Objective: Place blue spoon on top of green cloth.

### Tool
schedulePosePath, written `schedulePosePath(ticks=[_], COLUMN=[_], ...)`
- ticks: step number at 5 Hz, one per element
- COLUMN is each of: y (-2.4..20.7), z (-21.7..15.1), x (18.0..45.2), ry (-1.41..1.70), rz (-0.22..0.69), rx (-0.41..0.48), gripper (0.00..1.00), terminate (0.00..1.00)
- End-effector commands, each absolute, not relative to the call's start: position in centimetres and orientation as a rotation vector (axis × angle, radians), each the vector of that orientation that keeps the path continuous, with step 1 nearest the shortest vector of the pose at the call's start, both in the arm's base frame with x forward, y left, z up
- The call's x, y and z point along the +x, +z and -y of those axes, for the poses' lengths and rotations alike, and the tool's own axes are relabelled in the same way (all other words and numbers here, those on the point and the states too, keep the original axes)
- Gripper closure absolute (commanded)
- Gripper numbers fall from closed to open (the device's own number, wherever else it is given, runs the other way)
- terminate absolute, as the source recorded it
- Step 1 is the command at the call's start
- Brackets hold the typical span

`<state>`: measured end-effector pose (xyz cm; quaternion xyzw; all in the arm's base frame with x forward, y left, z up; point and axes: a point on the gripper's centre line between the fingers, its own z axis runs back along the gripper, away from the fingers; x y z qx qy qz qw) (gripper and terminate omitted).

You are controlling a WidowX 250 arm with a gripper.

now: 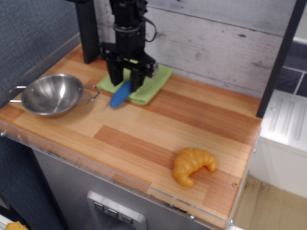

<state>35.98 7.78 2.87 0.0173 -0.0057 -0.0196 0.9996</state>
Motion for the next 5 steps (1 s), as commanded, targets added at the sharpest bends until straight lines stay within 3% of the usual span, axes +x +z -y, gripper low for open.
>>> schedulePosePath(ticks=[1, 2, 5], y=[8.0, 10.1, 8.3], z=[-5.1, -2.1, 0.8], x=[35.8, 34.4, 31.8], ry=[-0.131, -0.208, -0.175], rz=[0.136, 0.187, 0.179], rx=[0.072, 0.109, 0.046], gripper=[0.00, 0.00, 0.00], terminate=[0.00, 0.00, 0.00])
